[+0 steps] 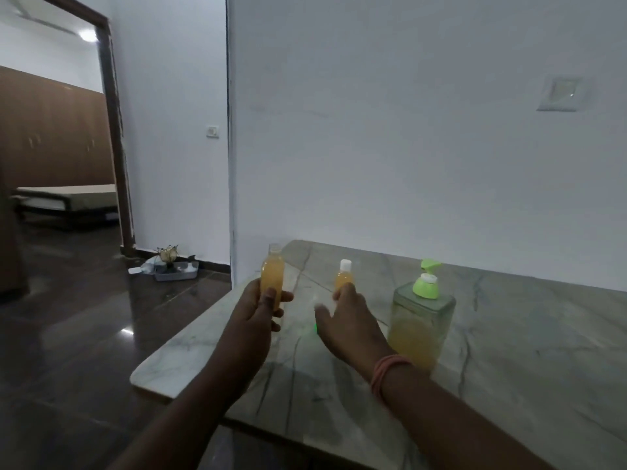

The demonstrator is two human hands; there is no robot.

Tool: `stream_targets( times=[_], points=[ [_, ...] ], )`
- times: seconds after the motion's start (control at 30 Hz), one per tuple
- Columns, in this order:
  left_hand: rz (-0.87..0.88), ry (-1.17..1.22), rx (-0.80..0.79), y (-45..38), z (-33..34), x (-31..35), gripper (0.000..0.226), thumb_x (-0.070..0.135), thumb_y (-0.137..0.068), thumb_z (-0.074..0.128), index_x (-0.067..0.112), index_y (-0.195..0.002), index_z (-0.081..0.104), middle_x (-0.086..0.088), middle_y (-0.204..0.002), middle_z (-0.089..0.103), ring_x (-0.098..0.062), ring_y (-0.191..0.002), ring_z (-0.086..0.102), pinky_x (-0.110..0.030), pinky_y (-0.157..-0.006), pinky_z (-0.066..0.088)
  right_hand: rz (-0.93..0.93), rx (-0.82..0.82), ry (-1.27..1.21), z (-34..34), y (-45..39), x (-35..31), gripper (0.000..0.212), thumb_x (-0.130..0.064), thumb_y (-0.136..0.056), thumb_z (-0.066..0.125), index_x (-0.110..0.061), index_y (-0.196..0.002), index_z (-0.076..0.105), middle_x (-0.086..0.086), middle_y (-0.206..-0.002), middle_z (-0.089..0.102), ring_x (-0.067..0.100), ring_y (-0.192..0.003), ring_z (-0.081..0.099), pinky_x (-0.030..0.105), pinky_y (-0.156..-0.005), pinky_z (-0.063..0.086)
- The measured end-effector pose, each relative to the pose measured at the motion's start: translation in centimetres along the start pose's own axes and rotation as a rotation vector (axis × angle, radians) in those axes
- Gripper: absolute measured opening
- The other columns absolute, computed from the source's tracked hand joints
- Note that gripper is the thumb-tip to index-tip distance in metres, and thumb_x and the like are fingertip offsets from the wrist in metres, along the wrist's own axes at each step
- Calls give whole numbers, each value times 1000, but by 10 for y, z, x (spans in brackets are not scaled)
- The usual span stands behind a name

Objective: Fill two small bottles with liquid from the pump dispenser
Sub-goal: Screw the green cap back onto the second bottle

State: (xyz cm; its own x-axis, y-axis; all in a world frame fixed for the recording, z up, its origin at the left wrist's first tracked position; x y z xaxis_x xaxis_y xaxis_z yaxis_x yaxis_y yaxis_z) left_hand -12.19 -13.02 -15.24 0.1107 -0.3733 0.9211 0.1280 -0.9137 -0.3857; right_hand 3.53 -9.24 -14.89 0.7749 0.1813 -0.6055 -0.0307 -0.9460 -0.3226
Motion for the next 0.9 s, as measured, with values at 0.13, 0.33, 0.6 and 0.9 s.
stream_targets(
  times=[0.13, 0.33, 0.6, 0.9],
  points=[
    [-58, -144, 4, -5, 6, -10, 29, 34, -106, 36, 22, -128, 49, 0, -109, 62, -15, -95, 62, -27, -74, 48, -50, -206, 193, 16, -18, 14, 45, -42, -92, 65, -20, -129, 54, 8, -133, 47, 24, -112, 57, 34, -93, 49],
    [-150, -219, -7, -11, 13, -25, 15, 32, -106, 36, 33, -118, 43, 0, -113, 60, -9, -98, 64, -25, -69, 48, -250, 18, -183, 18, -34, 30, 17, -32, -90, 70, -25, -104, 64, -8, -104, 61, 7, -95, 59, 24, -83, 53],
    [-84, -446, -61, -11, 14, -29, 14, 27, -103, 44, 24, -115, 52, 2, -98, 60, -9, -86, 56, -26, -68, 43, -284, 117, -691, 10, -32, 14, 23, -12, -100, 56, -24, -120, 58, -5, -109, 64, 5, -93, 69, 24, -83, 57],
    [-73, -546, -166, -8, 19, -24, 13, 27, -103, 46, 25, -116, 49, 8, -100, 56, -6, -89, 54, -18, -73, 44, -392, 156, -869, 9, -27, 0, 17, -8, -88, 74, -12, -98, 61, 2, -99, 72, 16, -95, 71, 31, -84, 59]
  ],
)
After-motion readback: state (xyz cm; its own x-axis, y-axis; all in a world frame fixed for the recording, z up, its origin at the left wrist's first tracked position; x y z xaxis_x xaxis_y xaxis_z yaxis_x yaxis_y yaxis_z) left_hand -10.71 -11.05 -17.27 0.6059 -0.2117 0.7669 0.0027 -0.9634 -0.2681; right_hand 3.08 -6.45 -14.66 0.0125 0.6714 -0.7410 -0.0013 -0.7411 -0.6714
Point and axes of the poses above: each hand's wrist, its own y-axis away from the middle knuckle, its own z-axis out of the palm, x = y × z, the point moved 1 cm from there along -y, towards the middle knuckle
